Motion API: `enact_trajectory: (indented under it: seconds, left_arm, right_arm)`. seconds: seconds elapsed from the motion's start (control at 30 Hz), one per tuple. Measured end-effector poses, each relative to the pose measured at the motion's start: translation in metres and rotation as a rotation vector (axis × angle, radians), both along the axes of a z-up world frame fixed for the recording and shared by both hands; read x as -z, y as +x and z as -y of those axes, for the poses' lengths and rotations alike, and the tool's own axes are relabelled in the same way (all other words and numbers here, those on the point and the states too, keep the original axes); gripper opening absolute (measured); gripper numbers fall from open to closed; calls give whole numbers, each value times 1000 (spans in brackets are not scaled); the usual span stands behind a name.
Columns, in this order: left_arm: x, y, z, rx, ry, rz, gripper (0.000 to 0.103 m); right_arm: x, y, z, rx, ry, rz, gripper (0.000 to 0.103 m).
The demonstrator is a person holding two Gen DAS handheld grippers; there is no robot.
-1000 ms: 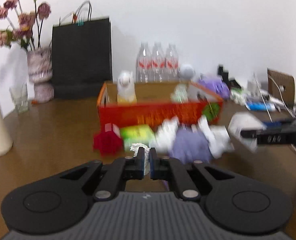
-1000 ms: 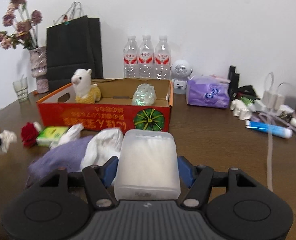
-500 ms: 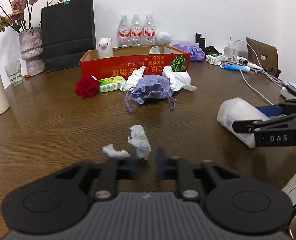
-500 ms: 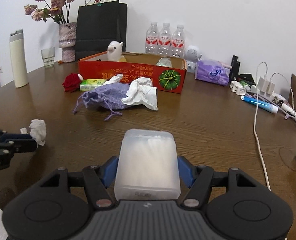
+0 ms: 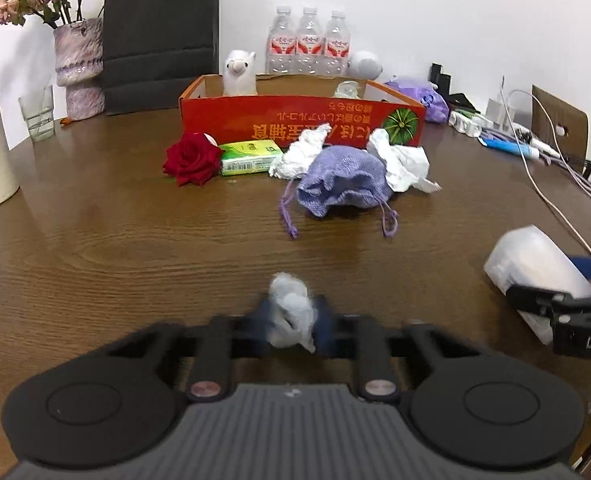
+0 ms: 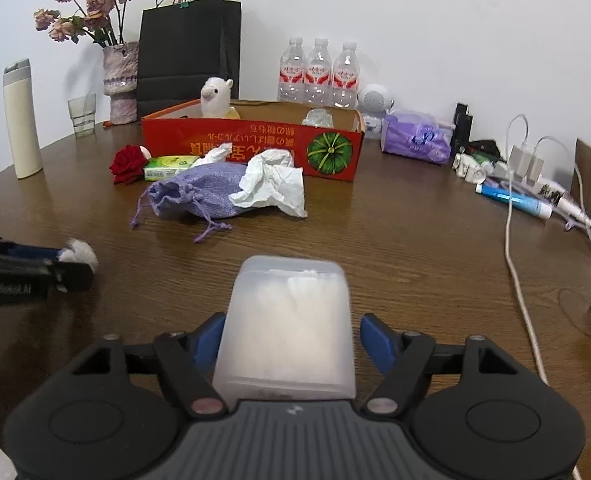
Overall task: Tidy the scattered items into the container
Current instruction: 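Carry the tissue and white container over the cardboard box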
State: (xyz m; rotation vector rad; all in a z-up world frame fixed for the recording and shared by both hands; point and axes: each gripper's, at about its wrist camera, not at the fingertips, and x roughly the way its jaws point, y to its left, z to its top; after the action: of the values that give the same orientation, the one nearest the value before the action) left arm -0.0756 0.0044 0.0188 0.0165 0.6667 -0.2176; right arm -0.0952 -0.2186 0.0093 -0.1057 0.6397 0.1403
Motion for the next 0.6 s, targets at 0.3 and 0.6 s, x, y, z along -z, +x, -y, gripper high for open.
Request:
enact_trajectory:
  seconds: [0.3, 0.6]
  left_arm:
    - [-21, -48, 7, -57, -26, 164, 17]
    - [-18, -110, 21, -104, -81, 261, 17]
  right_arm:
    - [-10, -14, -1, 21, 58, 97, 64]
    - [-22, -73, -21, -16, 171, 279, 64]
